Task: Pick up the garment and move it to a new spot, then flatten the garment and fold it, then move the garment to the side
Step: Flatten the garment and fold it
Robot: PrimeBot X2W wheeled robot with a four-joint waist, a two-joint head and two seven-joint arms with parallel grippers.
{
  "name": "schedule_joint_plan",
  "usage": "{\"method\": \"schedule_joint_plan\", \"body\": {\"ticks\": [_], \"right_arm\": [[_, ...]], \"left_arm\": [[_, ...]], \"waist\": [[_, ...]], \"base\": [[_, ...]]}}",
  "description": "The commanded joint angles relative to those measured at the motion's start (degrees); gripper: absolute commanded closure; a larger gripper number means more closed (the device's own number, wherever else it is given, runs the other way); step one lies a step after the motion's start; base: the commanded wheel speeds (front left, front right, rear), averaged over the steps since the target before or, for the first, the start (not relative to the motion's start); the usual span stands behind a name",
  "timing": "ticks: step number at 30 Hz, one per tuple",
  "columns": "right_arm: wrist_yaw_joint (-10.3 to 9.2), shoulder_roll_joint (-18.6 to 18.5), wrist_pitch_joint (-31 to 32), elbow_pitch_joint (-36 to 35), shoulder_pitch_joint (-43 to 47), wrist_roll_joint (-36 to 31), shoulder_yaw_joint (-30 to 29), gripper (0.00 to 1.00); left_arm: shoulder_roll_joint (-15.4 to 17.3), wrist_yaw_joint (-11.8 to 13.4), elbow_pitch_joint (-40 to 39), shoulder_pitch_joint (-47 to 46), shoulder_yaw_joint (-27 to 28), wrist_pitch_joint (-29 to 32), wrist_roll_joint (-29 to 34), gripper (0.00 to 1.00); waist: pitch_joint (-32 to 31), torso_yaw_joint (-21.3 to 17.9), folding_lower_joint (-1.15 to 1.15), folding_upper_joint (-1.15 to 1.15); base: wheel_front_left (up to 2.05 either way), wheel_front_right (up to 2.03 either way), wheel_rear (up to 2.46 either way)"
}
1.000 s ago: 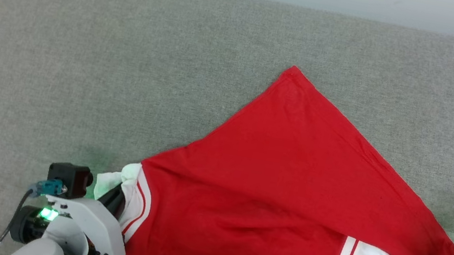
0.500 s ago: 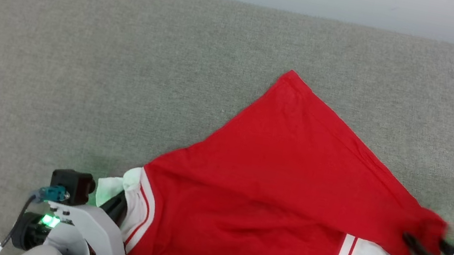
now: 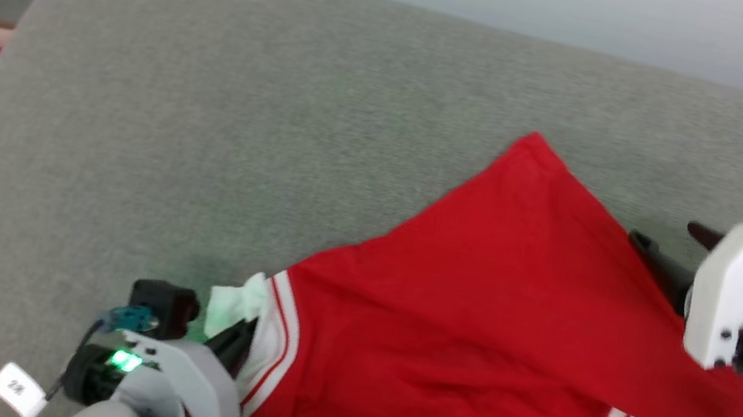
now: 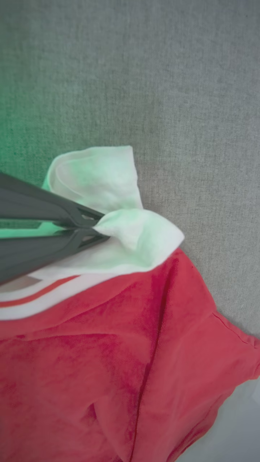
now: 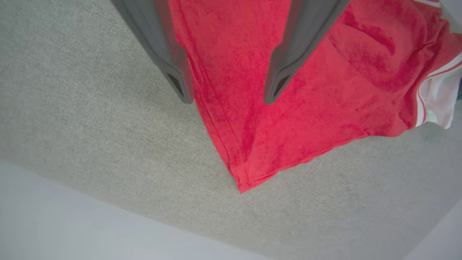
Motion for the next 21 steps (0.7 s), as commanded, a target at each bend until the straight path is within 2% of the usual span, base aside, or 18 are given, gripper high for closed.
{"method": "schedule_joint_plan", "body": {"ticks": [1,12,21], "right_arm": [[-0.04,-0.09,0.15,1.43,-1.45,0.15,0.8,0.0],[-0.04,-3.18,1.47,21.14,-17.76,-0.07,9.11,0.0],[-0.04,-5.4,2.41,33.9,-24.77,0.39,16.76,0.0]], "left_arm": [[-0.49,-0.44,0.19,-0.7,-0.26,0.0,0.44,1.0],[-7.52,-4.62,5.08,-7.82,-3.82,-0.76,2.14,1.0],[-11.79,-7.38,10.42,-11.22,-5.0,-2.54,2.16,1.0]], "waist": [[0.95,2.38,0.0,0.0],[6.23,11.22,0.0,0.0],[8.95,15.2,0.0,0.0]], "base": [[0.0,0.0,0.0],[0.0,0.0,0.0],[0.0,0.0,0.0]]}}
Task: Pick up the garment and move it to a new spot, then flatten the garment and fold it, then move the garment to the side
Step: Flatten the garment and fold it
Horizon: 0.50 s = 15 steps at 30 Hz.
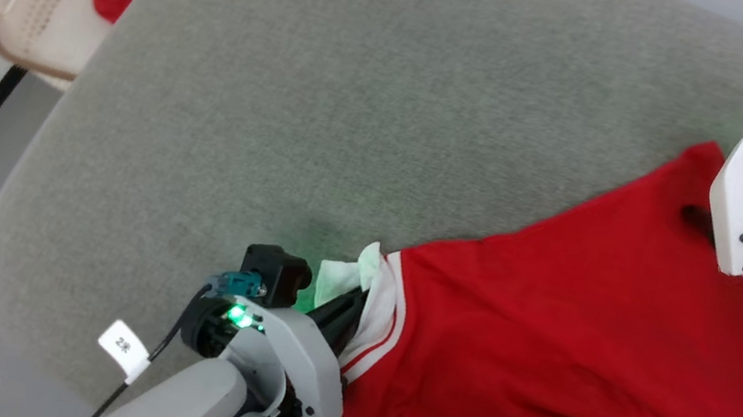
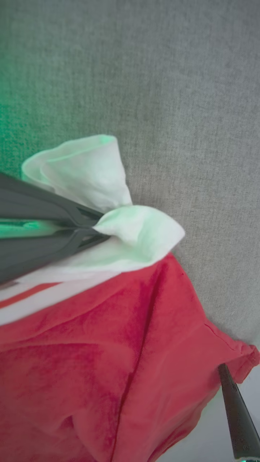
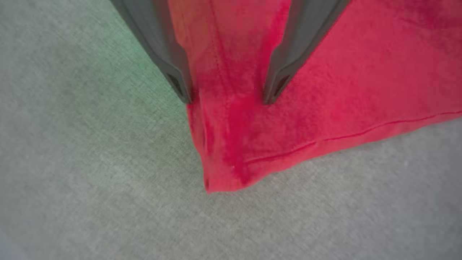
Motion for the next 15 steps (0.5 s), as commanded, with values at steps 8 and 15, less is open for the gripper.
{"method": "schedule_joint_plan", "body": {"ticks": [8,15], "right_arm": [[-0.05,-0.2,7.29,10.85,-1.99,0.84,3.95,0.0],[-0.06,-0.66,12.72,13.98,-4.47,-0.67,4.76,1.0]], "left_arm": [[-1.2,-1.18,4.03,-0.9,-0.29,-1.01,-0.41,1.0],[-1.6,-1.79,5.71,-1.16,-0.1,-1.66,-0.96,1.0]], "waist": [[1.79,2.83,0.0,0.0],[1.42,2.9,0.0,0.0]], "base": [[0.0,0.0,0.0],[0.0,0.0,0.0]]}}
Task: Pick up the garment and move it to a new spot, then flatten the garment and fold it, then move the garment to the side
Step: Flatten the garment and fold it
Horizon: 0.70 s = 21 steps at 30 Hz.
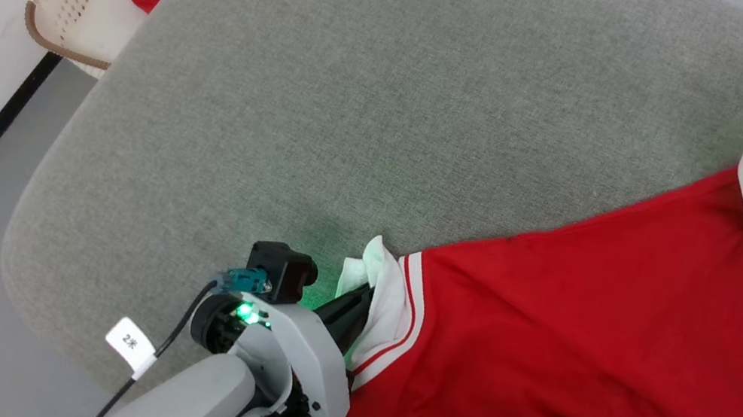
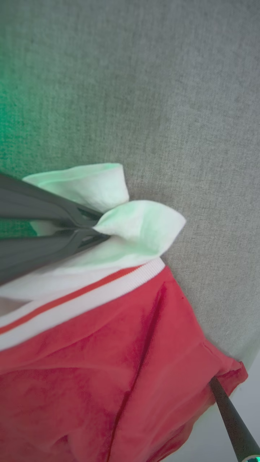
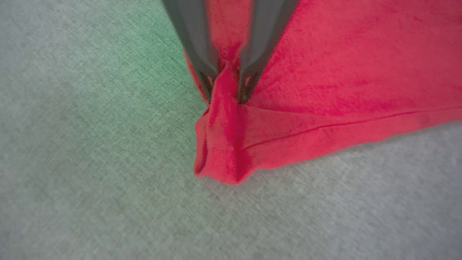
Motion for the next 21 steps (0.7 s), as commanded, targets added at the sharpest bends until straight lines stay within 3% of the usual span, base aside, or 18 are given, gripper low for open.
{"method": "schedule_joint_plan", "body": {"ticks": [1,11,17,21], "right_arm": [[-0.07,-1.01,0.33,2.61,3.88,-0.6,1.03,1.0],[-0.07,-0.06,-6.18,2.63,1.72,0.19,-0.9,1.0],[-0.06,1.87,-10.45,1.24,-1.34,2.84,-2.0,1.0],[-0.06,2.88,-13.43,0.27,-2.65,4.67,-2.31,1.0]], "left_arm": [[0.48,0.16,1.3,0.37,0.01,0.16,-0.37,1.0],[2.78,-0.13,1.36,-0.99,0.66,1.91,-1.08,1.0],[8.39,-0.04,-2.6,-5.48,1.46,10.03,-2.02,1.0],[13.83,0.97,-6.11,-9.92,1.86,17.06,-1.17,1.0]], "waist": [[-0.07,-0.02,0.0,0.0],[-1.68,-1.86,0.0,0.0],[-4.83,-4.78,0.0,0.0],[-7.36,-7.41,0.0,0.0]], "base": [[0.0,0.0,0.0],[0.0,0.0,0.0],[0.0,0.0,0.0],[0.0,0.0,0.0]]}}
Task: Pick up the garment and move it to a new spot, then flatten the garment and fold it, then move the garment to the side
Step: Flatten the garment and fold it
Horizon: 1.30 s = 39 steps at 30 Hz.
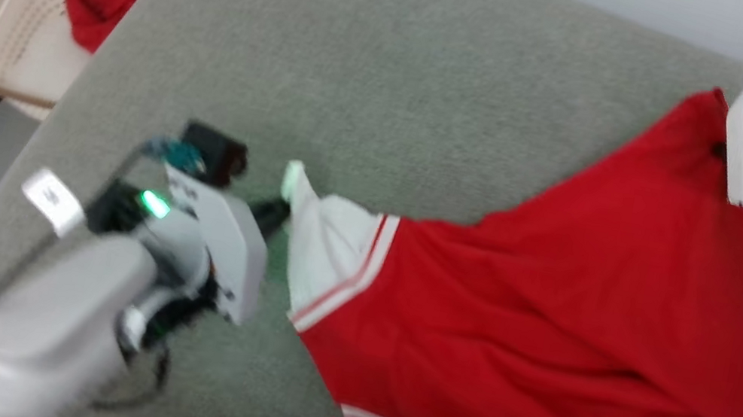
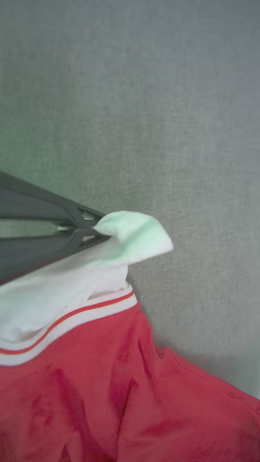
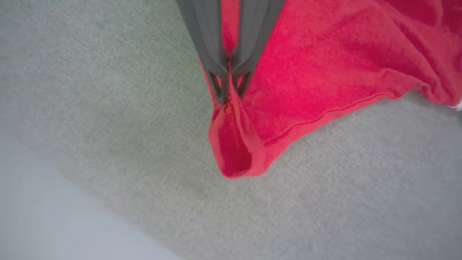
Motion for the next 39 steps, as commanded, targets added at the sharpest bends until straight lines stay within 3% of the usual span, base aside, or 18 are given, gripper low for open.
{"method": "schedule_joint_plan", "body": {"ticks": [1,7,13,22,28,39], "right_arm": [[-0.06,0.35,-1.33,-0.56,-0.8,0.53,0.08,1.0],[-0.06,1.94,-9.66,-2.04,-3.67,1.69,-1.44,1.0],[-0.06,3.18,-16.23,-1.56,-5.2,0.75,-2.97,1.0],[-0.06,4.53,-26.25,-0.21,-6.52,0.12,-6.03,1.0],[-0.06,5.17,-29.04,0.72,-7.01,-0.14,-7.27,1.0],[-0.06,5.37,-33.02,0.04,-9.53,-2.18,-10.18,1.0]], "left_arm": [[2.09,0.49,-1.12,-2.08,0.59,2.09,0.28,1.0],[9.54,-0.12,-3.74,-10.93,2.97,10.67,0.32,1.0],[12.04,-1.71,-1.52,-17.28,4.18,12.64,1.37,1.0],[11.57,-4.57,5.92,-26.73,4.04,12.57,4.12,1.0],[10.65,-5.56,10.02,-30.45,3.57,11.95,5.16,1.0],[9.38,-5.87,15.06,-38.17,3.82,7.5,8.18,1.0]], "waist": [[-3.22,-3.39,0.0,0.0],[-7.17,-8.49,0.0,0.0],[-9.77,-11.79,0.0,0.0],[-13.18,-15.87,0.0,0.0],[-13.67,-17.08,0.0,0.0],[-8.48,-18.36,0.0,0.0]], "base": [[0.0,0.0,0.0],[0.0,0.0,0.0],[0.0,0.0,0.0],[0.0,0.0,0.0],[0.0,0.0,0.0],[0.0,0.0,0.0]]}}
